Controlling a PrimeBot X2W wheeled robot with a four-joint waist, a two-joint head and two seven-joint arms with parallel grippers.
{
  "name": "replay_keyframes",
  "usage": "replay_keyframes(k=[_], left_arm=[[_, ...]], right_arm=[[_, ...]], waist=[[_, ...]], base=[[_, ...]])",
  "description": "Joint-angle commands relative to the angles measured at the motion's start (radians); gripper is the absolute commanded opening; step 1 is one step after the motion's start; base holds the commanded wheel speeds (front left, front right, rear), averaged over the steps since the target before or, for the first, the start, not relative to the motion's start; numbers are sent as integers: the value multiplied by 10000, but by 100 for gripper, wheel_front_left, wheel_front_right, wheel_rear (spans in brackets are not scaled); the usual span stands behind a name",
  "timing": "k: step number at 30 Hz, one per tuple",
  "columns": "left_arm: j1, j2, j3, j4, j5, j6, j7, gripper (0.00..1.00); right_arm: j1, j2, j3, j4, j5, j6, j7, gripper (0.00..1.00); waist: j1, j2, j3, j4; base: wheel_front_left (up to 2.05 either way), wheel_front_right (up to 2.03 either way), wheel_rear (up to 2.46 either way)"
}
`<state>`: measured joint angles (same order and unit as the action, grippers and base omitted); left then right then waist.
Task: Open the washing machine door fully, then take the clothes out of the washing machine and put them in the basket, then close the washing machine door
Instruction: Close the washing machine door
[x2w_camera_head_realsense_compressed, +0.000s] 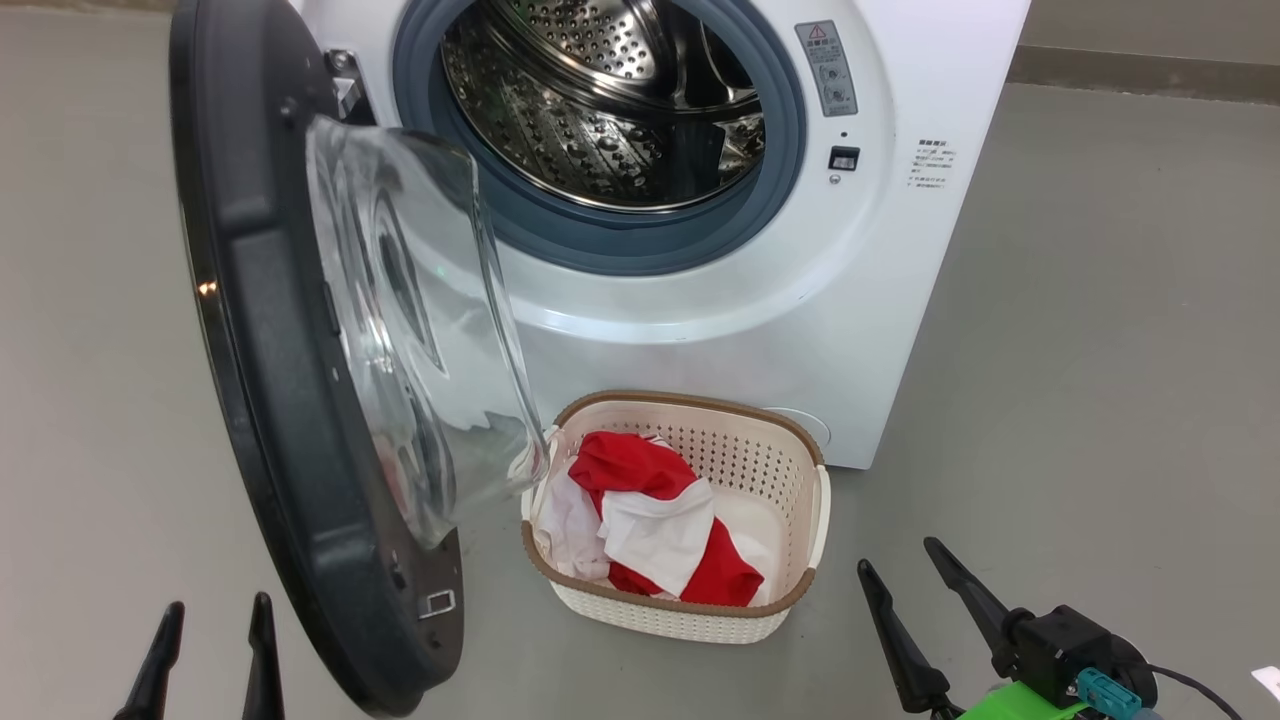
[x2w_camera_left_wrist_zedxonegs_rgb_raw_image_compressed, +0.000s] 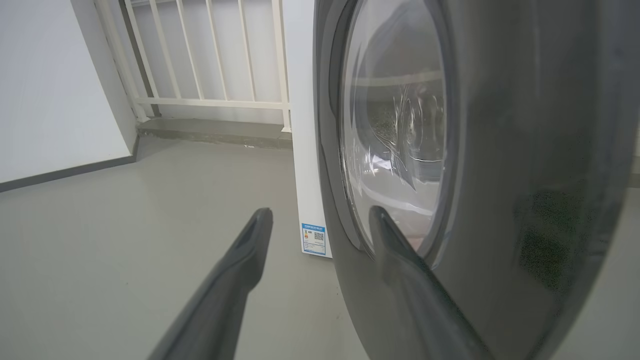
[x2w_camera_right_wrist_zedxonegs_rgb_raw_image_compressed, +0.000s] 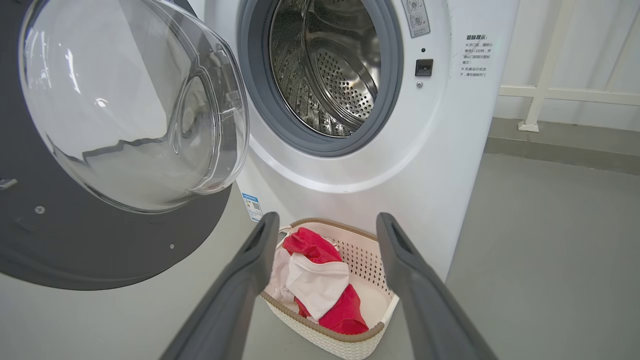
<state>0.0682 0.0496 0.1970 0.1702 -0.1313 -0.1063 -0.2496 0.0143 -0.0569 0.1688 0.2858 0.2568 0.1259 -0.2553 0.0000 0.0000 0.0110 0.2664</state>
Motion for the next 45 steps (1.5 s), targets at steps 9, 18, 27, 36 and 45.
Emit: replay_keyframes(k=[9,18,27,36,45], left_arm=[[-190,112,517,-49,386,-38,-122,92],[-895,96,905,-232,-44,51,-107,0],[-2392,12,1922,-1344,-6647,1155,3003,0],[-2484,8,1864,-3849,-12733,4011,5204,0],[-1697,8,1084,-5268,-14513,5161,5584,0]], right_arm=[[-423,-8,216,-199,76,48,-65,100],[-329,-3,187,-210,81,48,-65,100],[-276,11,253,-154,130,48,-65,100],[-172,30,262,-165,174,48,-65,100],[-201,40,254,-188,182,48,-65,100]], waist=[[0,0,19,17],[0,0,-16,112],[0,0,-203,28],[0,0,-350,-184],[0,0,-280,-415]], base=[[0,0,0],[0,0,0],[0,0,0],[0,0,0],[0,0,0]])
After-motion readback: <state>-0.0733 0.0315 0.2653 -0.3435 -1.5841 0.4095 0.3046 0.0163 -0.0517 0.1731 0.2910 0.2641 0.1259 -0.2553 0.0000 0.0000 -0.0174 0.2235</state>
